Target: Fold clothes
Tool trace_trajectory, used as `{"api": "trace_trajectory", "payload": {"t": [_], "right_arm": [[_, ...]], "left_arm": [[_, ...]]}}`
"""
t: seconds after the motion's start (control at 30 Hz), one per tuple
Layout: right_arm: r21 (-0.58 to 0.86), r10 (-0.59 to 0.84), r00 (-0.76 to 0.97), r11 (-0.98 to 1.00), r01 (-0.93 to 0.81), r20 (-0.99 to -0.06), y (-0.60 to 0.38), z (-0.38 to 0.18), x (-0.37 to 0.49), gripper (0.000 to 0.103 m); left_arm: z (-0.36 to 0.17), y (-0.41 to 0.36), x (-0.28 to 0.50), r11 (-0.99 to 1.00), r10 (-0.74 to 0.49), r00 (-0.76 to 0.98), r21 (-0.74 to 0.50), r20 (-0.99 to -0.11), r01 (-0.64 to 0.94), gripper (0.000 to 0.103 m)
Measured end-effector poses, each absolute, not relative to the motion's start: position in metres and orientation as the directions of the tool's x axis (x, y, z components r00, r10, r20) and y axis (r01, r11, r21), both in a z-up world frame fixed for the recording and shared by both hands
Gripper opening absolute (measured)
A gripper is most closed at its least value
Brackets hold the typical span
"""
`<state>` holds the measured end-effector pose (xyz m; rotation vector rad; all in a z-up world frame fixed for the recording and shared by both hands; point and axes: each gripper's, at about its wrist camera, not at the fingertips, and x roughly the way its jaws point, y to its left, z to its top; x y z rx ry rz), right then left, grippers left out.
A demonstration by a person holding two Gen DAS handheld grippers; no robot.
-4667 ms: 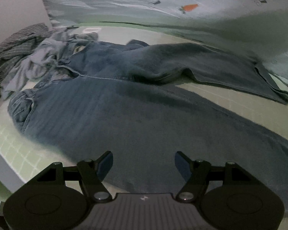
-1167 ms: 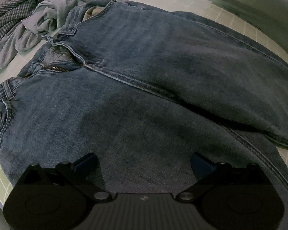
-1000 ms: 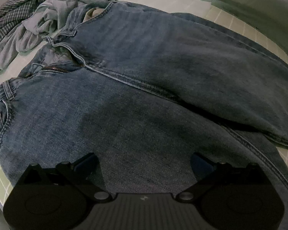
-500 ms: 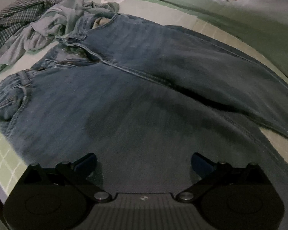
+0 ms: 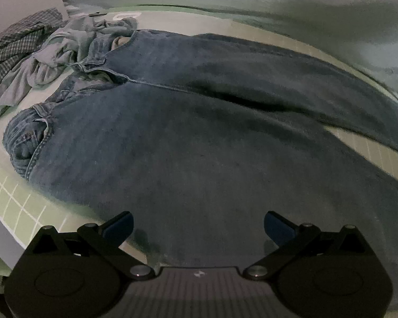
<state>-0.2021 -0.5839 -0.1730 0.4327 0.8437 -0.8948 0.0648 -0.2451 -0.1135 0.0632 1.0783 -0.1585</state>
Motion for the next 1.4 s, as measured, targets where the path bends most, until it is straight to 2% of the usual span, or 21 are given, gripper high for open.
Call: {"api": "trace_trajectory", "payload": {"t": [0.33,0.53,0.83,1.17,1.4], "right_arm": [[0.088,-0.451,0.36,0.52,0.85,-0.817,-0.568,-0.178,-0.253,0.098],[0.296,-0.366,0.449,0.404,0.866,-0.815,-0.565,-0.185,-0.278,0.1],[0.509,-0.301,0.57,0.261,0.821,-0.765,-0.565,-0.193,-0.279,0.103],[0.634,-0.289,0.632,0.102,0.767,-0.719,-0.564,-0.198,-0.271,0.103],[0.72,-0.317,0.667,-0.082,0.689,-0.675,-0.568,-0.207,-0.279,0.103]], "left_arm": [[-0.123,-0.241,0.038,0.983,-0.11,0.421,-0.034,-0.9,0.183,0.103],[-0.123,-0.235,0.034,0.983,-0.11,0.417,-0.036,-0.902,0.181,0.103],[-0.121,-0.207,0.04,0.991,-0.101,0.416,-0.053,-0.904,0.126,0.103],[-0.132,-0.121,0.069,0.97,-0.098,0.404,-0.177,-0.91,-0.165,0.102],[-0.132,-0.053,0.087,0.895,-0.067,0.471,-0.261,-0.88,-0.361,0.088]]}}
